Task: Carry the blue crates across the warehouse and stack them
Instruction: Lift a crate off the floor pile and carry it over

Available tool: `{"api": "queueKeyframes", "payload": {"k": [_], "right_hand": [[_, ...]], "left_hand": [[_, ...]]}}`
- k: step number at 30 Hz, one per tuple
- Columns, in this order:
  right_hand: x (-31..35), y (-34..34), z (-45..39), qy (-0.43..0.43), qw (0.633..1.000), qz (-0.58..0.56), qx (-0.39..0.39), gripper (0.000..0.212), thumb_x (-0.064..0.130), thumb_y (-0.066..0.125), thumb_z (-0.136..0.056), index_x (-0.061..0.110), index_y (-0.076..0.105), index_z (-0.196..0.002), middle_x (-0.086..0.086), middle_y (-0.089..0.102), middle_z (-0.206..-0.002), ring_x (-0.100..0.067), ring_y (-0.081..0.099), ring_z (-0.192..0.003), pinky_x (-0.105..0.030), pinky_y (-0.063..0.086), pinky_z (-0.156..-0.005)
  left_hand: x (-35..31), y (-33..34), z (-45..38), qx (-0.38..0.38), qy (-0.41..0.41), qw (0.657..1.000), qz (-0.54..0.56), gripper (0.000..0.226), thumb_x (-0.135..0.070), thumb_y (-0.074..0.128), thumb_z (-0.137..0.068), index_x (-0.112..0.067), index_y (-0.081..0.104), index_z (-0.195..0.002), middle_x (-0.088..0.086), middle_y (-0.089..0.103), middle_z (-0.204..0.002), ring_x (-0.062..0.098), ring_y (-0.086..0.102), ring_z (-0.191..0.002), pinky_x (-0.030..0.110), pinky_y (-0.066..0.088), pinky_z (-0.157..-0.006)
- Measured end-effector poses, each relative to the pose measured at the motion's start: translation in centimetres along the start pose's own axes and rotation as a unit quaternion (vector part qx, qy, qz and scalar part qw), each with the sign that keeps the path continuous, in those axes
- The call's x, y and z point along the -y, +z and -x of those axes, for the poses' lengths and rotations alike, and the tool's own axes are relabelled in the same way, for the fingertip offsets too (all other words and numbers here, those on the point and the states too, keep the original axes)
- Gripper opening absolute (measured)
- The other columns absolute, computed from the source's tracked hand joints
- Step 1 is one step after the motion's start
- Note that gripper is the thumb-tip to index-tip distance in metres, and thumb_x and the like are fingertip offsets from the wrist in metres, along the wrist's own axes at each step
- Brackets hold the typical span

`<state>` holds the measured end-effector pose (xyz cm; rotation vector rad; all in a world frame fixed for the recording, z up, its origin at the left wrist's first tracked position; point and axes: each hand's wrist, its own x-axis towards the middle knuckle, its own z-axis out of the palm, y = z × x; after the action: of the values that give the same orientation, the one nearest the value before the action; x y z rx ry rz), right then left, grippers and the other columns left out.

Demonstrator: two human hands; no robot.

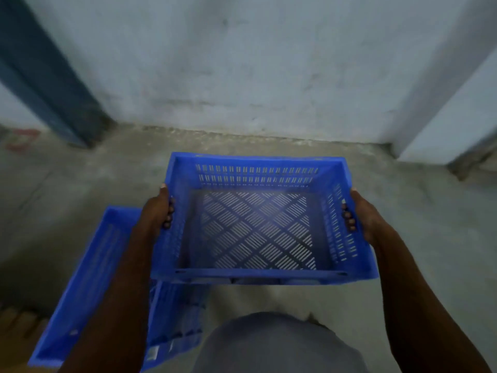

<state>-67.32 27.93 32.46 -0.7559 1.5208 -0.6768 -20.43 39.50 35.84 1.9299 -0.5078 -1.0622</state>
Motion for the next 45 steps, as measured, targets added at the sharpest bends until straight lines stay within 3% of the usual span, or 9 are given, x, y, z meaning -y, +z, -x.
{"api": "queueKeyframes", "payload": {"k": [9, 14, 18, 27, 36, 45], "right_hand": [[-6.3, -26.8, 6.3, 0.030, 0.972, -0.100, -0.210, 0.055, 0.067, 0.037, -0.096, 0.017, 0.047, -0.075, 0.000, 0.036, -0.057, -0.013, 0.027, -0.041, -0.022, 0.025, -0.038], [-10.1, -40.7, 10.6, 0.044, 0.941, -0.152, -0.299, 0.053, 0.065, 0.037, -0.096, 0.017, 0.047, -0.076, 0.000, 0.035, -0.059, -0.014, 0.026, -0.047, -0.023, 0.026, -0.040], [-13.5, -49.8, 13.5, 0.057, 0.909, -0.210, -0.355, 0.053, 0.064, 0.036, -0.097, 0.016, 0.048, -0.080, -0.001, 0.037, -0.060, -0.014, 0.028, -0.048, -0.023, 0.027, -0.039], [-19.7, -64.7, 17.4, 0.071, 0.808, -0.345, -0.472, 0.055, 0.066, 0.039, -0.095, 0.015, 0.050, -0.079, 0.000, 0.039, -0.057, -0.011, 0.030, -0.039, -0.021, 0.027, -0.034], [-21.3, -75.4, 20.7, 0.086, 0.699, -0.440, -0.557, 0.052, 0.061, 0.039, -0.097, 0.014, 0.050, -0.078, -0.001, 0.038, -0.057, -0.011, 0.029, -0.037, -0.021, 0.026, -0.033], [-26.5, -88.8, 22.2, 0.058, 0.653, -0.492, -0.573, 0.053, 0.064, 0.040, -0.096, 0.015, 0.048, -0.078, -0.001, 0.036, -0.060, -0.013, 0.029, -0.041, -0.023, 0.028, -0.034]], "left_hand": [[-6.2, 30.4, 5.2, 0.184, 0.073, 0.972, -0.124, 0.058, -0.064, 0.031, -0.102, -0.017, 0.056, -0.078, 0.001, 0.042, -0.059, 0.008, 0.031, -0.032, 0.018, 0.026, -0.040], [-7.2, 47.7, 12.1, 0.279, 0.099, 0.942, -0.161, 0.057, -0.063, 0.032, -0.102, -0.015, 0.057, -0.084, 0.001, 0.042, -0.062, 0.012, 0.029, -0.043, 0.018, 0.025, -0.041], [-7.9, 59.9, 17.6, 0.348, 0.119, 0.909, -0.196, 0.055, -0.062, 0.033, -0.102, -0.015, 0.055, -0.083, 0.000, 0.040, -0.060, 0.010, 0.027, -0.039, 0.018, 0.023, -0.042], [-9.5, 87.1, 28.3, 0.517, 0.140, 0.798, -0.277, 0.053, -0.061, 0.032, -0.103, -0.016, 0.052, -0.083, 0.000, 0.040, -0.062, 0.013, 0.027, -0.046, 0.021, 0.023, -0.043], [-10.8, 109.0, 41.6, 0.618, 0.154, 0.685, -0.353, 0.051, -0.058, 0.033, -0.104, -0.016, 0.051, -0.081, 0.001, 0.039, -0.061, 0.015, 0.028, -0.047, 0.023, 0.025, -0.048], [-8.5, 126.7, 55.6, 0.671, 0.174, 0.609, -0.387, 0.050, -0.057, 0.033, -0.104, -0.014, 0.052, -0.086, -0.001, 0.041, -0.058, 0.013, 0.032, -0.040, 0.023, 0.028, -0.043]]}}
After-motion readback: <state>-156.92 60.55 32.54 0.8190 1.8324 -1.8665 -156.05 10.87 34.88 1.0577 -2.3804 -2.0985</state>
